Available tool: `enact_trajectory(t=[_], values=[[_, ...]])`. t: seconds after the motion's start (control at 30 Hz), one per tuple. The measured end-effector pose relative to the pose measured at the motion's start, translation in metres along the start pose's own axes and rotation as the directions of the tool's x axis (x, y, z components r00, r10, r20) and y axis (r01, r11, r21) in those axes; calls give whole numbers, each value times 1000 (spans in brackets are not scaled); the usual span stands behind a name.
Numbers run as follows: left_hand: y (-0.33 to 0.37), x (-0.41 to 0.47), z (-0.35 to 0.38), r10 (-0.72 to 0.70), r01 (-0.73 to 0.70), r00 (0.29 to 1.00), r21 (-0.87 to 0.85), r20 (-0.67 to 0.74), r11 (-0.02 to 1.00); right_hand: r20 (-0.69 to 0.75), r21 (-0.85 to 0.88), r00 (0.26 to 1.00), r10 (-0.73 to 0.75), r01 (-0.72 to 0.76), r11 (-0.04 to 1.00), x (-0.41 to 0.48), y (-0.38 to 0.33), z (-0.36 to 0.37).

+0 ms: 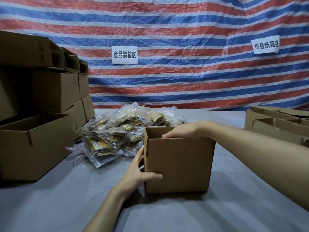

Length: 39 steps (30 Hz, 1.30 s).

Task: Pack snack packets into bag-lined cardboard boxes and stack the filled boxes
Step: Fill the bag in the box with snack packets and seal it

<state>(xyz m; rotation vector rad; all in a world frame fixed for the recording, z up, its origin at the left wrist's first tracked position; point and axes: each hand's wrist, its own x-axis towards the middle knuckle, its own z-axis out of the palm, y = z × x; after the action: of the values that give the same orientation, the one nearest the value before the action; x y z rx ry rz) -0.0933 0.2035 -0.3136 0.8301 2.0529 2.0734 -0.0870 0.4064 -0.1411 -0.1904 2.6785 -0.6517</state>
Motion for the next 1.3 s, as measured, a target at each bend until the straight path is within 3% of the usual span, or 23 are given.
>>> enact_trajectory(t=[0.1, 0.17, 0.27, 0.37, 0.43, 0.5, 0.57, 0.63, 0.8, 0.9, 1.0, 1.1, 1.17, 1.3], values=[[1, 0, 0, 5, -5, 1000, 8, 7, 1000, -197, -240, 954, -224, 174, 955, -6, -5, -2], [1, -1, 0, 7, -7, 1000, 17, 5, 1000, -265, -322, 935, -237, 146, 935, -7, -5, -3], [3, -2, 0, 5, -5, 1000, 36, 9, 999, -88, -225, 996, 0, -20, 974, -8, 2, 0], [3, -2, -1, -1, 0, 1000, 47, 5, 999, 63, -84, 998, 28, -23, 996, -7, 12, 3], [2, -1, -2, -11, 11, 1000, 41, -5, 999, 31, -51, 999, -21, 23, 998, -9, 13, 3], [0, 0, -3, -22, 22, 1000, 29, -8, 999, -104, -130, 990, -92, 78, 988, -17, 13, 6], [-1, 0, -3, -35, 35, 999, 12, -20, 999, -296, -278, 934, -202, 118, 953, -26, 20, 7], [-1, 0, -2, -50, 50, 998, -4, -43, 999, -381, -350, 888, -259, 121, 929, -37, 31, 4], [3, -2, 5, -37, 43, 992, 44, -120, 998, -223, -345, 934, -281, 194, 918, -76, 62, -2], [3, 0, 14, -22, 56, 990, 240, -142, 969, -191, -470, 925, -329, 208, 858, -95, 72, -5], [-2, 3, 31, 7, 71, 990, 546, -139, 835, -175, -484, 937, -301, 184, 855, -112, 83, -9], [0, 4, 71, -26, 176, 972, 651, -233, 739, -200, -491, 943, -267, 139, 860, -127, 96, -11], [1, 8, 105, -28, 139, 983, 627, -183, 766, -231, -510, 937, -262, 113, 853, -137, 104, -11], [5, 16, 173, -100, 98, 995, 359, -11, 928, -294, -510, 918, -265, 84, 856, -154, 121, -9]])
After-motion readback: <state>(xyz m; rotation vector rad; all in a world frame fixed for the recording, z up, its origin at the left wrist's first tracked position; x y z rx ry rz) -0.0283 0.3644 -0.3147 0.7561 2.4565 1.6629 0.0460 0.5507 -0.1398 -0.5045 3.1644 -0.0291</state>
